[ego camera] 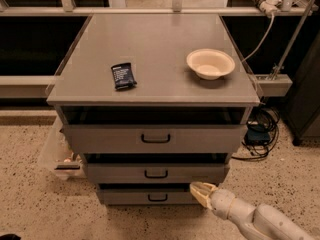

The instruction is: Close middle drawer

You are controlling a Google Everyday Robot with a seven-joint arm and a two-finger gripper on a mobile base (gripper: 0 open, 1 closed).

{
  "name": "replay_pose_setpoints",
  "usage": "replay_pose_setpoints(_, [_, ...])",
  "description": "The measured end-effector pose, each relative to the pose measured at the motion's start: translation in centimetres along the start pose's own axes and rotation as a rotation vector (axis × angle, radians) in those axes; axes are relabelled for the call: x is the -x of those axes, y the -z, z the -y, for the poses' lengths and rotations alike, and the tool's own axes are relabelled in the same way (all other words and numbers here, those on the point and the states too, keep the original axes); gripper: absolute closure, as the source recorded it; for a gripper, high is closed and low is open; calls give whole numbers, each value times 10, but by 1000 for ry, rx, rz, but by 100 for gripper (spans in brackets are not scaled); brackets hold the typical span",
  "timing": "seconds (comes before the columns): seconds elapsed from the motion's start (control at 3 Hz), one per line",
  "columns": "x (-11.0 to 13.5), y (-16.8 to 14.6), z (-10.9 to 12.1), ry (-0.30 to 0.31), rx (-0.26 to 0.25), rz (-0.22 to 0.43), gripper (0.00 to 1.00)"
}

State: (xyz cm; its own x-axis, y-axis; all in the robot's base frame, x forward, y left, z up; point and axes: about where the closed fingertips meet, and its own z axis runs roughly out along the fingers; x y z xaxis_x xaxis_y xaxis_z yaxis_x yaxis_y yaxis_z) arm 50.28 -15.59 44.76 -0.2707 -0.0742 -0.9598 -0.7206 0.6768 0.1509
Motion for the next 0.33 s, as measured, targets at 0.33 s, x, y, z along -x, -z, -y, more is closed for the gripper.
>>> replay_pose_setpoints(0.33, [0,0,0,0,0,0,38])
